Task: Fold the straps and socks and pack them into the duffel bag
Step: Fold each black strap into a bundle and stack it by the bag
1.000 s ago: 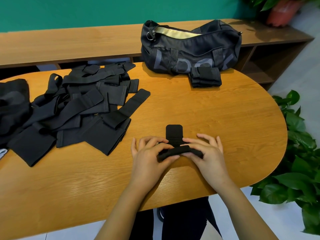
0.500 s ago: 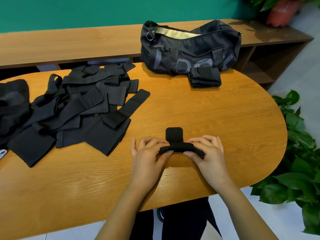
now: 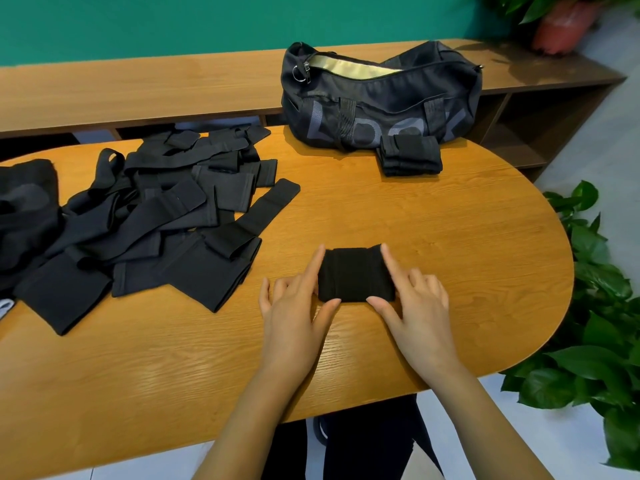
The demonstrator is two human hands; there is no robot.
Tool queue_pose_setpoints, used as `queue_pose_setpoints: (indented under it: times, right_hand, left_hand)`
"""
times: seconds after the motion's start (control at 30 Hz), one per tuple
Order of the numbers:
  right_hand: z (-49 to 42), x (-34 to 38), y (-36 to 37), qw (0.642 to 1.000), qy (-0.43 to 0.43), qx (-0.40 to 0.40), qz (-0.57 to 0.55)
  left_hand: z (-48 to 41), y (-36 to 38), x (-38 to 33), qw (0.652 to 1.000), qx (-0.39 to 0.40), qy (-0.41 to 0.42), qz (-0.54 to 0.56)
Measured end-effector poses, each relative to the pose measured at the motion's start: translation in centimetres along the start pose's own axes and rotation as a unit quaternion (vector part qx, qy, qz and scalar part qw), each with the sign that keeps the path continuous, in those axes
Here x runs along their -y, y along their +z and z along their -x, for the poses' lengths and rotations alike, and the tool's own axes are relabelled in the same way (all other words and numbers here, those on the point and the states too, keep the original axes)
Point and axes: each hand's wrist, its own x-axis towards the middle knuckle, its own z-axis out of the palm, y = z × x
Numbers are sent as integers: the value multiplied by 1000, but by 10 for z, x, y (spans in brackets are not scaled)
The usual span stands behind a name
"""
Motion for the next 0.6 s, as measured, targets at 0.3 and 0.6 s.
queue_pose_setpoints:
  times: [0.3, 0.6]
  right_hand:
    - [-1, -1, 7, 997, 1, 26, 78]
    - [0, 2, -1, 999, 4, 20, -42]
  left_hand:
    - [-3, 7, 5, 997, 12, 20, -74]
    - [-8, 7, -4, 997, 4, -17, -80]
